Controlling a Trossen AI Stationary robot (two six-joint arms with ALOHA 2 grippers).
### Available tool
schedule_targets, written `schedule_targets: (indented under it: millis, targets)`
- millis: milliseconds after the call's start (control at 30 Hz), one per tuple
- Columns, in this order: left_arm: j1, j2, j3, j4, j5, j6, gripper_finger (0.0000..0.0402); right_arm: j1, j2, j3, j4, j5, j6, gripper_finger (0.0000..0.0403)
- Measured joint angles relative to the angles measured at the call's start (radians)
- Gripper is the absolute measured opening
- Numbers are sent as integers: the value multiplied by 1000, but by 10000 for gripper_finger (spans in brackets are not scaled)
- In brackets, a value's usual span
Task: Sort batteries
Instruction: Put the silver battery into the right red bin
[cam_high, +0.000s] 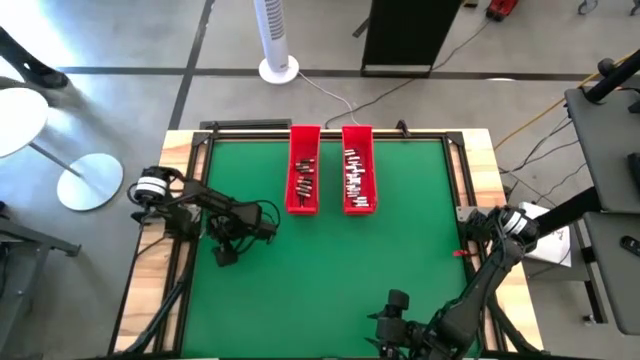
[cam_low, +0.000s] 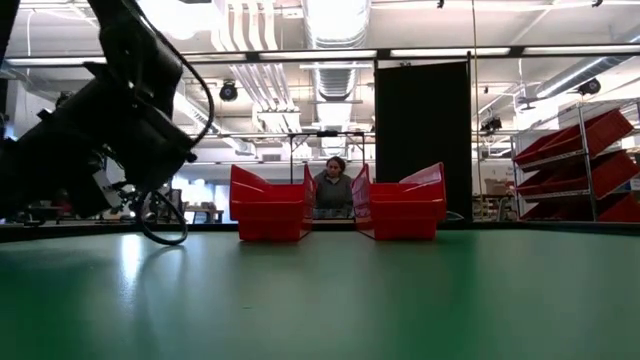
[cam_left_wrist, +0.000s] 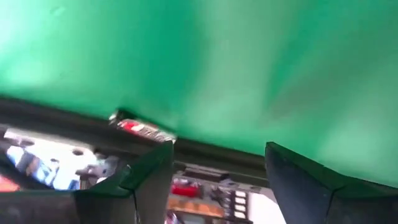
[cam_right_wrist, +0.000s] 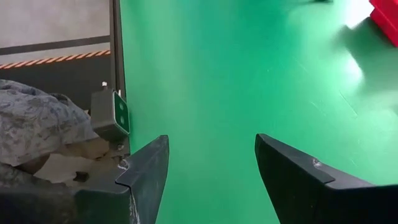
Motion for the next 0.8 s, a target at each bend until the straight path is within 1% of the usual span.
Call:
schedule_targets:
  millis: [100, 200, 300, 467, 533, 667, 800]
  targets:
    - [56, 13, -5, -4, -30, -4, 231, -3, 0, 0, 0, 8, -4, 232]
    - [127, 24, -7, -4, -97, 2, 231, -3, 0, 0, 0, 7, 7, 235]
    - [220, 25, -17, -4, -101, 27, 231, 1, 0, 0, 1, 6, 33, 234]
    - [411, 25, -46, 25, -102, 34, 231, 24, 0, 0, 1, 0, 89, 225]
    - [463, 25, -63, 46, -101, 35, 231, 38, 0, 0, 1, 0, 107, 222]
    - [490, 25, -91, 66, -57, 50, 231, 58, 0, 0, 1, 0, 116, 219]
    - [461, 25, -107, 90, 72, 38, 231, 58, 0, 0, 1, 7, 110, 219]
